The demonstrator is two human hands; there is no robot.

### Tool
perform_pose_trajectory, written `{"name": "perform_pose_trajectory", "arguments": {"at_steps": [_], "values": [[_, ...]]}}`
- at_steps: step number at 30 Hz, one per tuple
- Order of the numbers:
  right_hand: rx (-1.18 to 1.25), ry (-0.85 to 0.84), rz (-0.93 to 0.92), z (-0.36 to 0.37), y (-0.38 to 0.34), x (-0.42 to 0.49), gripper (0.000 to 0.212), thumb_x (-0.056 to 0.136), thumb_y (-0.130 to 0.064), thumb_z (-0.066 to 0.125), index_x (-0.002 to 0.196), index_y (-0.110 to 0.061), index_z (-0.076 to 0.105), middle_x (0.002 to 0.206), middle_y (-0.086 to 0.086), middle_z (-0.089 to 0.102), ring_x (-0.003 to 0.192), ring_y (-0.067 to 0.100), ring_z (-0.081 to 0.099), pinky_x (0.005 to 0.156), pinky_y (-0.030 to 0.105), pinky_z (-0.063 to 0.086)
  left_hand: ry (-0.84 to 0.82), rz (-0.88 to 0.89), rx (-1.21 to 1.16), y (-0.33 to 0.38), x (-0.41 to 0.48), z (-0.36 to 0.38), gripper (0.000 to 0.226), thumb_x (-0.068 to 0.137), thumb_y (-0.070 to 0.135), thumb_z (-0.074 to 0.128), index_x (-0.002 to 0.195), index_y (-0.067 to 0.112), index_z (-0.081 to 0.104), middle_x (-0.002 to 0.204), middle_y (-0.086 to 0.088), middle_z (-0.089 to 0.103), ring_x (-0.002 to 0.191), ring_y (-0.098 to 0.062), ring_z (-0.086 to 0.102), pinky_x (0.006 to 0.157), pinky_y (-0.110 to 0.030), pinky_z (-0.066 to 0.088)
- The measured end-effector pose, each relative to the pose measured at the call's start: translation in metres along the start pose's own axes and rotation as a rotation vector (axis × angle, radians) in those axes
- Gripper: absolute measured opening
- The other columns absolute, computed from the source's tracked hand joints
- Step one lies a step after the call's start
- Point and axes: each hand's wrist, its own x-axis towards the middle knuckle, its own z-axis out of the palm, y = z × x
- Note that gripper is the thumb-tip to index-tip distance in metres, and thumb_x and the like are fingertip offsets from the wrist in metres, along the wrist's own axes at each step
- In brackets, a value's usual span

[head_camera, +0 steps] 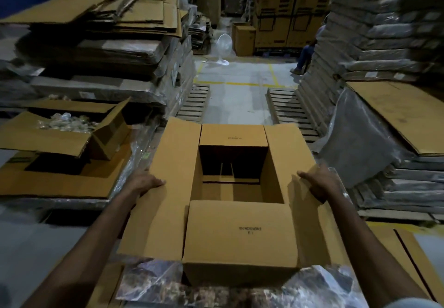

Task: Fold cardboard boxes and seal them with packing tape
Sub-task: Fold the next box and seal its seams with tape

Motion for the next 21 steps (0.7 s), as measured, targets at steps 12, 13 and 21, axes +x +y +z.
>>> {"name": "perform_pose_trajectory", "arguments": {"at_steps": [12,13,21], "values": [[0.342,-0.174,-0.474,0.013,-0.086,-0.119,0.057,0.107,-0.053,0.041,0.158,-0.029,0.037,0.158,0.004,0.046,0.143,0.027,0.044,0.110,0.037,0.034,-0.147,0.440,0.011,0.059,-0.097,0.110,0.068,0.099,0.075,0.035,0.160,0.047,0.026,0.166,0.005,0.035,0.152,-0.025,0.035,0.118,-0.044,0.030],[0.375,-0.165,-0.450,0.023,-0.088,-0.123,0.057,0.107,-0.055,0.036,0.157,-0.029,0.039,0.159,0.004,0.045,0.145,0.026,0.042,0.110,0.036,0.032,-0.132,0.431,0.056,0.054,-0.097,0.122,0.072,0.094,0.084,0.024,0.159,0.053,0.022,0.170,0.006,0.026,0.155,-0.025,0.028,0.123,-0.052,0.025],[-0.431,-0.123,-0.595,0.129,-0.050,-0.121,0.059,0.108,-0.056,0.012,0.164,-0.035,0.017,0.173,-0.007,0.010,0.159,0.023,0.009,0.124,0.061,0.009,0.015,0.500,0.693,0.003,-0.094,0.179,0.053,0.108,0.058,0.015,0.161,0.051,0.016,0.175,0.007,-0.001,0.161,-0.023,-0.006,0.121,-0.066,-0.010]]}}
